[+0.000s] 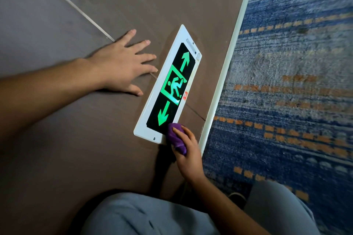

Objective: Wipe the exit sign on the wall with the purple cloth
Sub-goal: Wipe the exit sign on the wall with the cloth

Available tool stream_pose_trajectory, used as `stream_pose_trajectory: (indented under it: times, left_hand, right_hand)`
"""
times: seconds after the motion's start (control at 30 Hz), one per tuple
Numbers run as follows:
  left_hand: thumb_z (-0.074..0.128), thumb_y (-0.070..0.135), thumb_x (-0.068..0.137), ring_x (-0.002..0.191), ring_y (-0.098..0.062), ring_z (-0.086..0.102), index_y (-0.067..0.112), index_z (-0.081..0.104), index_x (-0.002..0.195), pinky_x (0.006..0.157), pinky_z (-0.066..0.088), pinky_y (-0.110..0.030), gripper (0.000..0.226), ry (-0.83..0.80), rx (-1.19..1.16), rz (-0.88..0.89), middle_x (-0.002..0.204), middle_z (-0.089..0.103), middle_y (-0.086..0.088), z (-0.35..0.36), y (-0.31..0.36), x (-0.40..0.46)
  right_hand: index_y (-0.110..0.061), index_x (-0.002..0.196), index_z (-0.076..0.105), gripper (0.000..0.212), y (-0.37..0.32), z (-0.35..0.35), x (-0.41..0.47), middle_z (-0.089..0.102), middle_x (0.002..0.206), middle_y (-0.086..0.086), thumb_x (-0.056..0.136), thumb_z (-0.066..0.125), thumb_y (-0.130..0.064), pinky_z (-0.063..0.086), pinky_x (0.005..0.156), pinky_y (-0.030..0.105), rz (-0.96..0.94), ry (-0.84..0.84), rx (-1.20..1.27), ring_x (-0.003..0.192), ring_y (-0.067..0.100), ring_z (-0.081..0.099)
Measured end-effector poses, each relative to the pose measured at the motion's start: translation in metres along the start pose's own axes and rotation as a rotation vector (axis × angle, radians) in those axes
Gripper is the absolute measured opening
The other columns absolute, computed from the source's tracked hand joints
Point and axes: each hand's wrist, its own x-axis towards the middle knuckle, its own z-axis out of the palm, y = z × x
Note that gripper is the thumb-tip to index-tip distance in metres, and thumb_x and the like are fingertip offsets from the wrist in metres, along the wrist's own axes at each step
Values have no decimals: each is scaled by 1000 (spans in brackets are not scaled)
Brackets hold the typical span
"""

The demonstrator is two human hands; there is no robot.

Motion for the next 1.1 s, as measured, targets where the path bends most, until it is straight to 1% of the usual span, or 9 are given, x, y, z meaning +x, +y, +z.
stream_pose_trajectory:
  times: [0.1,0.2,0.27,0.37,0.53,0.63,0.8,0.9,1.1]
  left_hand:
    - [20,90,80,158,-30,2,43,14,158,123,1,-64,91,-18,-21,29,170,16,6,1,-3,-1]
    - [16,92,77,158,-30,1,42,14,158,123,1,-64,95,-24,-9,38,171,14,5,2,-2,-1]
    - [15,92,76,158,-30,1,42,14,158,123,2,-64,96,-23,-19,37,171,14,5,1,-2,-1]
    - [19,91,79,158,-30,0,42,13,158,123,3,-63,93,-24,-16,35,171,14,5,1,-2,-1]
    - [27,90,81,158,-31,-1,42,12,158,123,1,-64,92,-44,-31,41,171,12,5,0,-3,-1]
    - [29,90,80,158,-30,-2,43,12,158,123,0,-64,93,-56,-38,45,171,12,6,0,-3,0]
    - [29,90,79,158,-31,0,44,14,158,123,2,-64,93,-39,-44,51,170,15,6,-1,-4,0]
    - [27,90,79,158,-31,0,44,12,158,123,1,-64,92,-44,-41,52,171,14,6,-1,-4,-1]
    - [31,90,79,158,-31,-4,44,14,158,123,-3,-64,93,-83,-62,48,171,11,6,-5,-3,0]
  right_hand:
    - [-26,141,61,57,5,-10,-1,55,148,-2,89,72,-5,41,118,39,0,-22,30,136,15,53]
    - [-23,139,61,51,2,-22,13,63,138,-2,92,73,-10,44,114,40,52,83,95,129,13,58]
    - [-24,141,59,52,-3,-31,30,63,137,-1,93,72,-10,44,114,41,77,142,121,128,13,59]
    - [-23,142,59,53,-13,-41,59,61,140,0,92,72,-7,44,116,41,60,172,119,129,15,57]
    - [-22,142,59,56,-20,-36,72,61,143,-1,89,73,-6,43,116,34,9,130,89,131,15,57]
    - [-18,141,61,60,-16,-23,57,56,148,3,85,73,1,40,119,33,-30,125,51,136,18,54]
    - [-30,140,61,62,-7,-10,20,48,154,-1,84,73,-5,41,118,41,-35,40,11,140,18,49]
    - [-32,140,61,62,-1,-4,1,47,156,-1,85,74,-7,41,118,46,-35,-12,-10,143,19,47]
    - [-28,136,66,59,-1,-8,-6,50,154,0,82,72,-5,40,119,44,-63,-46,-34,143,21,48]
